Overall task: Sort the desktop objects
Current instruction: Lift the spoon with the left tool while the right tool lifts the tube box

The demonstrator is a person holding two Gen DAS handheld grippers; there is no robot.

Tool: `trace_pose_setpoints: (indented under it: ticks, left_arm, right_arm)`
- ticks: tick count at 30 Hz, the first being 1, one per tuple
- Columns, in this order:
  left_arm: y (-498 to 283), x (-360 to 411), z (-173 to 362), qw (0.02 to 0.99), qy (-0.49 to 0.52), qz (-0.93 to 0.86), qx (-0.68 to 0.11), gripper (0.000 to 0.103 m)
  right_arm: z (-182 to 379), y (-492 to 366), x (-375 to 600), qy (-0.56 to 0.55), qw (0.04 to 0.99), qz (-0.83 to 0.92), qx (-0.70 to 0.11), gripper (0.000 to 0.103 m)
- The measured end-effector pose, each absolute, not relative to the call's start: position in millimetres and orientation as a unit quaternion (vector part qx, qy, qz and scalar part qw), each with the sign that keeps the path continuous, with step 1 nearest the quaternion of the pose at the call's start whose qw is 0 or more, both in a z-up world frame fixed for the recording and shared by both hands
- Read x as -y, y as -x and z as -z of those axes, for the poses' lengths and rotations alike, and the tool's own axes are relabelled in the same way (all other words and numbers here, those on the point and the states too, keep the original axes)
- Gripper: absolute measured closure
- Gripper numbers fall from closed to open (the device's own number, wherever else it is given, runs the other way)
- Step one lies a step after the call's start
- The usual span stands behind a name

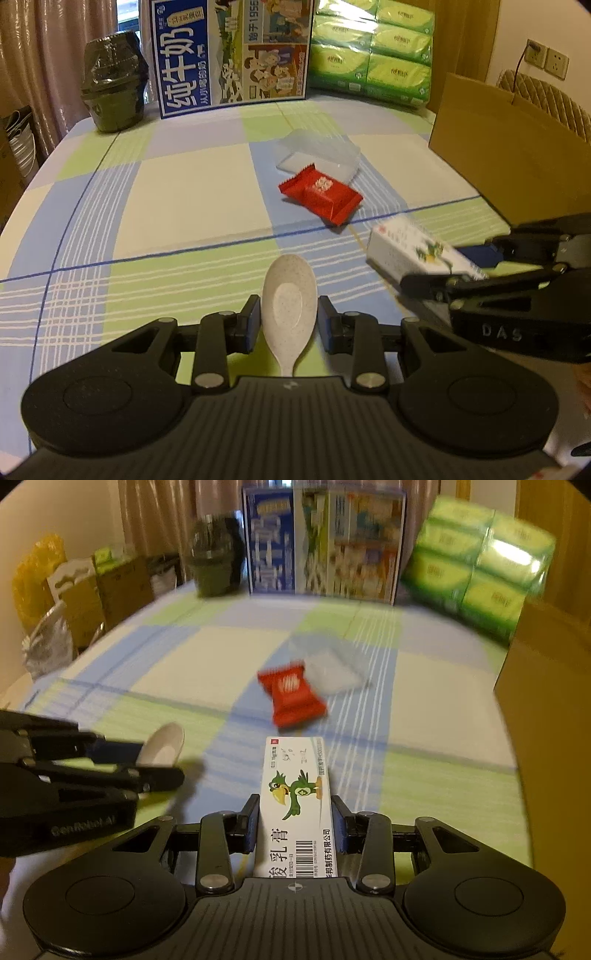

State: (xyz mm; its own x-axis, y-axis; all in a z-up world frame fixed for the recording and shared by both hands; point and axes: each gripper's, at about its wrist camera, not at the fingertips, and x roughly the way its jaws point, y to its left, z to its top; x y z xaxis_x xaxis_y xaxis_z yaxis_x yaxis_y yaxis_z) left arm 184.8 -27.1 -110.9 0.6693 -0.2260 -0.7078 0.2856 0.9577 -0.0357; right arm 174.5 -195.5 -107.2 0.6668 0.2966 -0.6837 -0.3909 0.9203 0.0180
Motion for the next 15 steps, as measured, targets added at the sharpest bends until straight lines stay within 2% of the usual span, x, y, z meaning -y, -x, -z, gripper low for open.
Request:
trace_pose_setpoints:
  ticks: [15]
  left_arm:
    - [-181.1, 26.5, 88.5, 0.919, -0.02, 0.139, -0.369, 0.076]
  right_arm:
    - [92.5, -172.8, 200.2, 0.037, 0.92, -0.183, -0.344, 0.068]
